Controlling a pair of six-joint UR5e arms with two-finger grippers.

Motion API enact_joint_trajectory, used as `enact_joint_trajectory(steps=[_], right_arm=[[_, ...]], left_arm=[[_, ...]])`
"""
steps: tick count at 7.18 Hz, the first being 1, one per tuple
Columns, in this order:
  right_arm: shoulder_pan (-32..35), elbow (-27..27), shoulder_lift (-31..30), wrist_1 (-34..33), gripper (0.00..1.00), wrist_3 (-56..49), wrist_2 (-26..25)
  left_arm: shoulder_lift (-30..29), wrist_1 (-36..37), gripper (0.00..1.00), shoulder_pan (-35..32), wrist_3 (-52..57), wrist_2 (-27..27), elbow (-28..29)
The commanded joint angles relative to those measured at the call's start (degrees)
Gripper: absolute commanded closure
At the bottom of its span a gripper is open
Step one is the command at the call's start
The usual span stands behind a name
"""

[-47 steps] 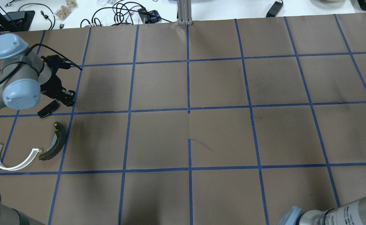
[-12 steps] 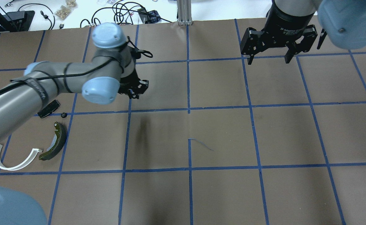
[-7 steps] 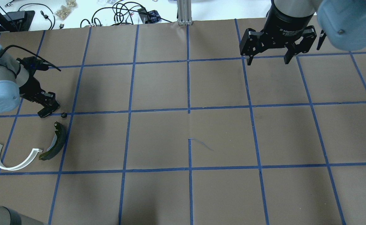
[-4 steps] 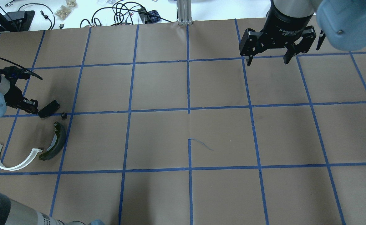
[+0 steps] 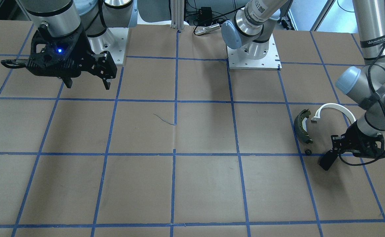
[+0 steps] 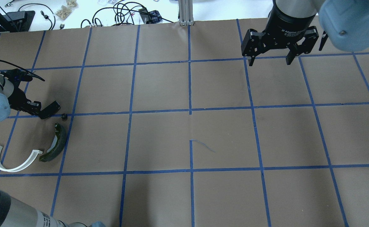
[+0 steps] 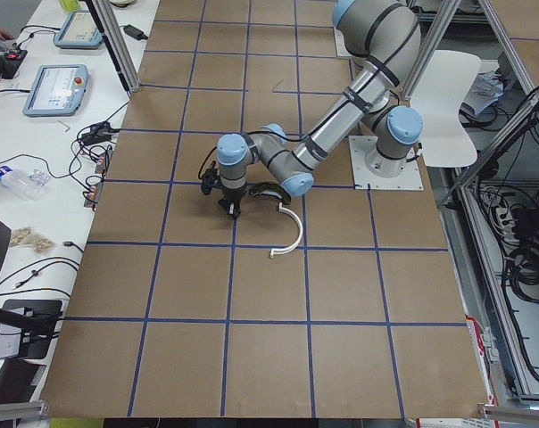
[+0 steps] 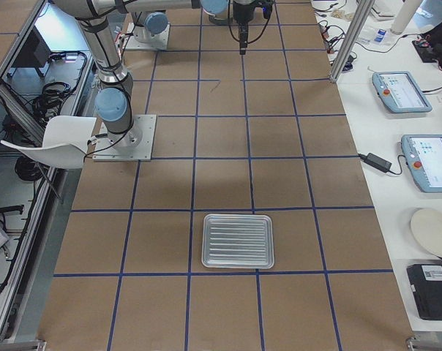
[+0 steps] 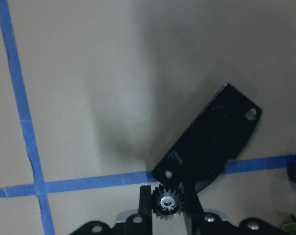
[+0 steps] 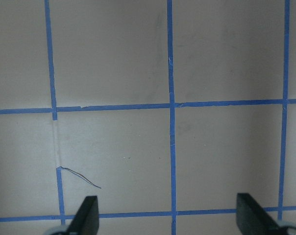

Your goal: Place bearing gear from tray to pile

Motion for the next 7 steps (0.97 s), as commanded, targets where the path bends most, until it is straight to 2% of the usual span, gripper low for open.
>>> enact_joint_trajectory(steps=[1,3,4,5,6,7], right_arm=[[0.0,0.0,0.0,0.0,0.00,0.1,0.0],[0.0,0.0,-0.1,0.0,0.00,0.0,-0.1],[0.0,0.0,-0.1,0.0,0.00,0.1,0.0],[0.0,0.0,-0.1,0.0,0.00,0.0,-0.1],[0.0,0.0,-0.1,0.1,0.00,0.0,-0.1],[0.0,0.0,-0.1,0.0,0.00,0.1,0.0]], left_arm=[[0.1,0.1,0.60,-0.6,-1.6,-0.1,-0.5],[0.4,0.2,0.06,-0.9,-2.2,-0.4,0.0],[2.5,-0.6,0.00,-2.9,-2.5,-2.7,0.1],[5.3,-1.3,0.00,-6.9,-6.3,-2.6,0.2],[8.2,-4.9,0.00,-12.8,-13.0,-2.6,1.1],[9.9,-10.8,0.00,-20.7,-20.4,-2.4,5.0]])
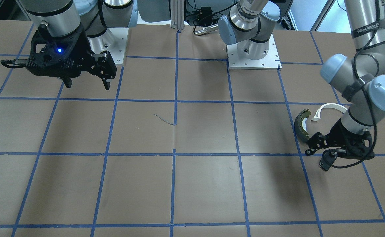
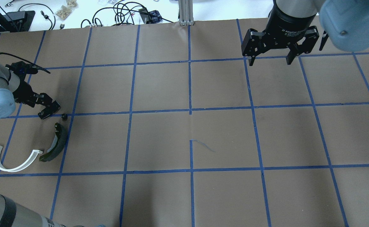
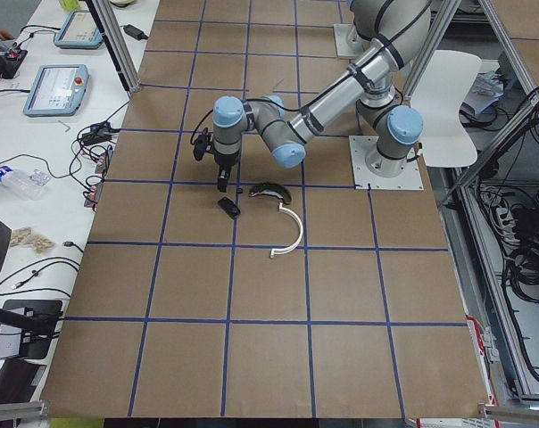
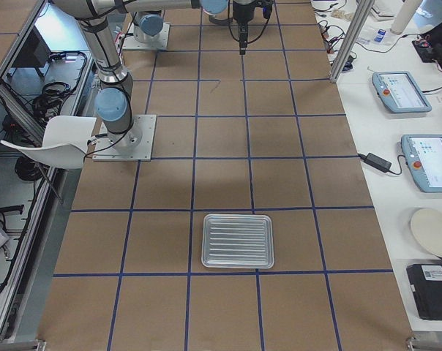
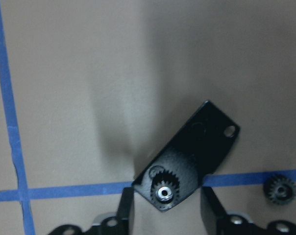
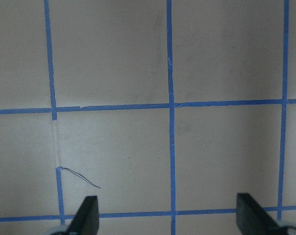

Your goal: Place bearing gear from tray to pile

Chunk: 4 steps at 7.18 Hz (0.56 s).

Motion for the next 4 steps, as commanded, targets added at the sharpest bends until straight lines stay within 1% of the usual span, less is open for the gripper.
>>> enact_joint_trajectory(steps=[1,2,3,4], right_arm=[[0.1,0.4,0.0,0.0,0.00,0.1,0.1],[0.1,0.4,0.0,0.0,0.00,0.1,0.1],[0.1,0.4,0.0,0.0,0.00,0.1,0.1],[0.0,0.4,0.0,0.0,0.00,0.1,0.1]], left_arm=[[3.3,-15.9,0.00,-16.3,-15.4,2.7,10.3],[3.4,-27.5,0.00,-22.3,-20.9,2.9,18.3],[3.1,-37.2,0.00,-25.2,-21.8,2.4,25.1],[3.1,-44.2,0.00,-26.0,-21.9,2.3,30.6]])
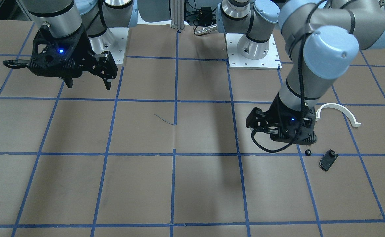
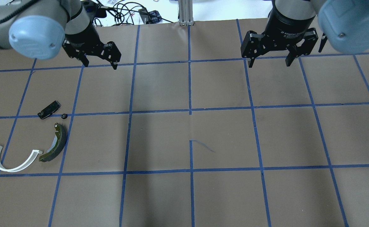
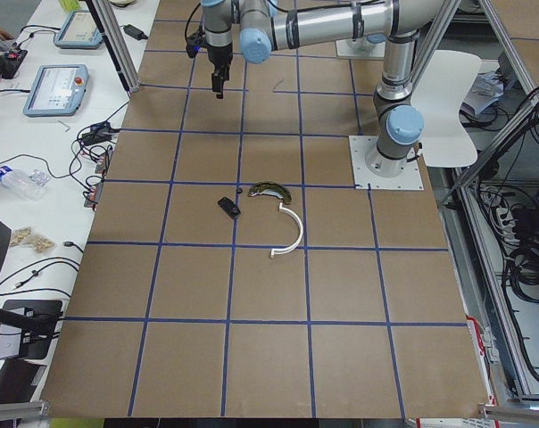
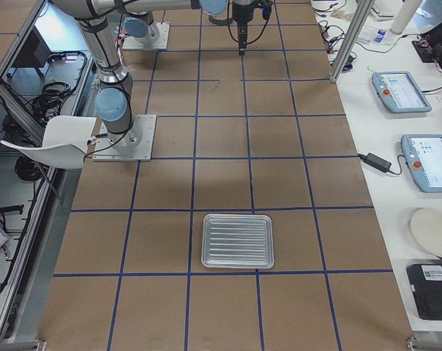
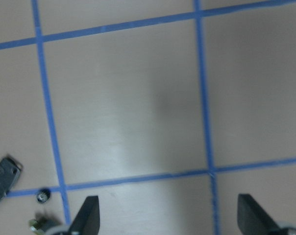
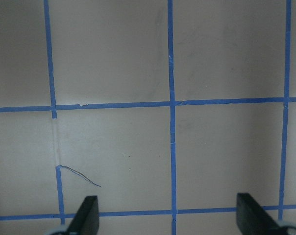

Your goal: Place bearing gear from tray to pile

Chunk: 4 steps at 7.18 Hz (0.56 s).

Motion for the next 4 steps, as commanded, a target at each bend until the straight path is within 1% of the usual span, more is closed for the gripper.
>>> enact_joint_trajectory(steps=[1,2,3,4], right_arm=[[0.0,0.0,0.0,0.0,0.00,-0.1,0.0],[0.0,0.0,0.0,0.0,0.00,0.0,0.0],[0.0,0.0,0.0,0.0,0.00,-0.1,0.0],[0.0,0.0,0.0,0.0,0.00,0.0,0.0]], left_arm=[[1.0,-15.4,0.00,-2.8,-1.4,-0.1,10.8],[1.7,-16.2,0.00,-3.2,-1.3,-0.1,10.0],[2.3,-15.5,0.00,-3.1,-0.2,0.3,9.2],[3.0,-12.9,0.00,-2.4,0.0,0.2,9.5]])
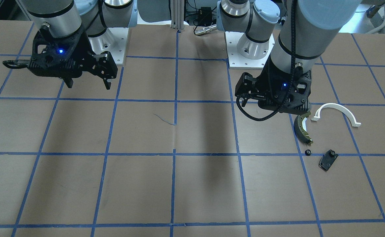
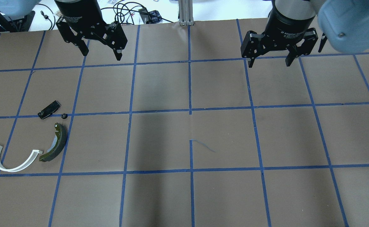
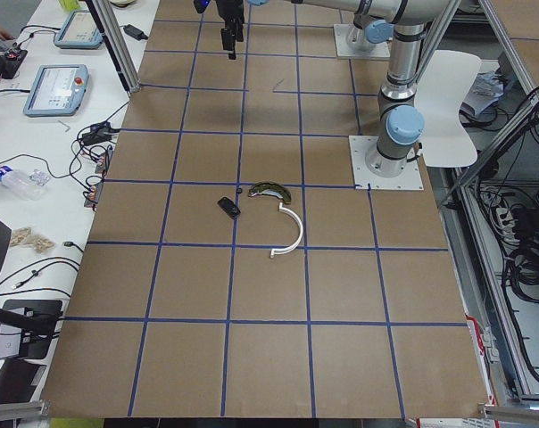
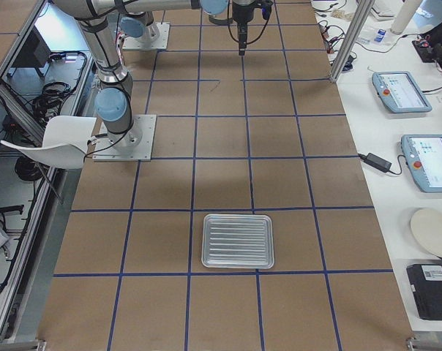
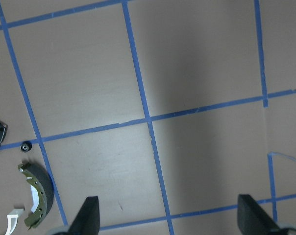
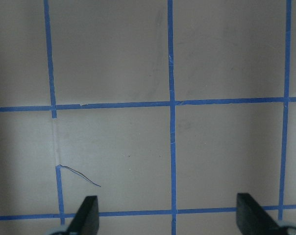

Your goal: Place bearing gear from tray to pile

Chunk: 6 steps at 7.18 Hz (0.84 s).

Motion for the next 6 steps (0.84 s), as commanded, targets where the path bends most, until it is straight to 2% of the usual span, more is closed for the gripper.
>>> enact_joint_trajectory(steps=[1,3,6], right_arm=[[0.0,0.0,0.0,0.0,0.00,0.0,0.0],[0.0,0.0,0.0,0.0,0.00,0.0,0.0],[-0.1,0.0,0.0,0.0,0.00,0.0,0.0]], left_arm=[[1.6,7.0,0.00,0.6,0.3,-0.4,0.2],[2.7,6.9,0.00,1.0,0.3,-0.5,-2.1],[9.0,7.7,0.00,1.2,0.2,-0.3,-12.1]])
